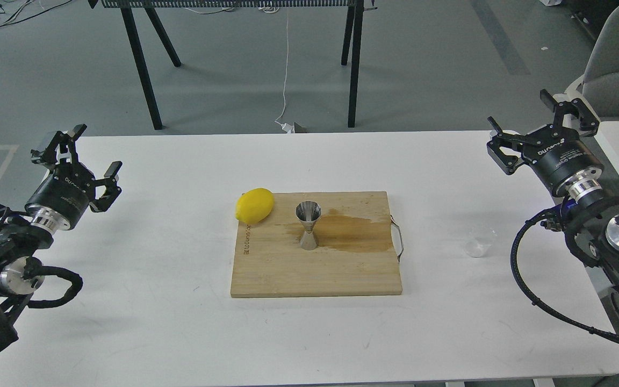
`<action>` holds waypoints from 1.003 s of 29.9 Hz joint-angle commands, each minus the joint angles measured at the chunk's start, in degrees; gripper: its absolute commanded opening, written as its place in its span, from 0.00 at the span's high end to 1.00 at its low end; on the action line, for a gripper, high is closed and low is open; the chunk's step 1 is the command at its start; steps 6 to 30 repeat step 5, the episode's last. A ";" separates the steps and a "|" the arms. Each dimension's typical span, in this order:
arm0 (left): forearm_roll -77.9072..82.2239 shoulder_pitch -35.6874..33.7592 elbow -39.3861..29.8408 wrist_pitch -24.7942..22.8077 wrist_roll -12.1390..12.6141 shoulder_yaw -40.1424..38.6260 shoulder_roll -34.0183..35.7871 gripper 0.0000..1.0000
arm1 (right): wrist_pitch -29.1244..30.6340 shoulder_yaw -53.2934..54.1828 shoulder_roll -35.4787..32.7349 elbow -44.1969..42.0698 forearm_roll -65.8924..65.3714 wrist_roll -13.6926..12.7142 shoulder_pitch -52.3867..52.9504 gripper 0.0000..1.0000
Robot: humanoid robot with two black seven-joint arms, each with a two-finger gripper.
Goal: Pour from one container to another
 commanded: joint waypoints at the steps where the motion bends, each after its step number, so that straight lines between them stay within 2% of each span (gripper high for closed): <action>1: -0.02 -0.06 0.06 0.00 0.00 0.00 1.24 0.01 | 0.00 0.15 0.28 -0.16 0.00 -0.01 -0.20 0.05; 30: -0.02 -0.06 0.06 0.00 0.00 0.09 1.86 0.01 | -0.09 0.15 0.37 -0.24 0.00 -0.01 -0.29 0.05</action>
